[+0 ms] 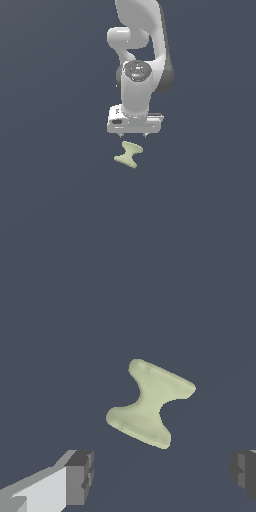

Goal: Pick up the object and move it to a goal position.

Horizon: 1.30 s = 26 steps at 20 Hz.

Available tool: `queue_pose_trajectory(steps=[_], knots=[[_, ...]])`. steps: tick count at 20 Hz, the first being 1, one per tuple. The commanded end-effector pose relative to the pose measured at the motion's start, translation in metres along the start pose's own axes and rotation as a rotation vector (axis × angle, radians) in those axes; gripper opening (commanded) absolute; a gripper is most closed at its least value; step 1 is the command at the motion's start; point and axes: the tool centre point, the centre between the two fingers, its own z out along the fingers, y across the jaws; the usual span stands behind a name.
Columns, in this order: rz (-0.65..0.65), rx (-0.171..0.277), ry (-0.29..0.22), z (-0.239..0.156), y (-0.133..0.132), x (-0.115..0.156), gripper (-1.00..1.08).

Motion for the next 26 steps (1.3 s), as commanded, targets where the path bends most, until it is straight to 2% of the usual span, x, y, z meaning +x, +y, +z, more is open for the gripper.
queue_pose_trajectory(steps=[1,14,20,26], knots=[[0.0,0.0,0.0,0.0,0.0,0.0,1.0],[-0.048,-0.001,-0.023,0.005,-0.005,-0.006,1.0],[0.002,0.003,-0.018,0.015,-0.003,-0.003,1.0],[0.111,0.007,-0.009,0.035,0.001,0.002,1.0]])
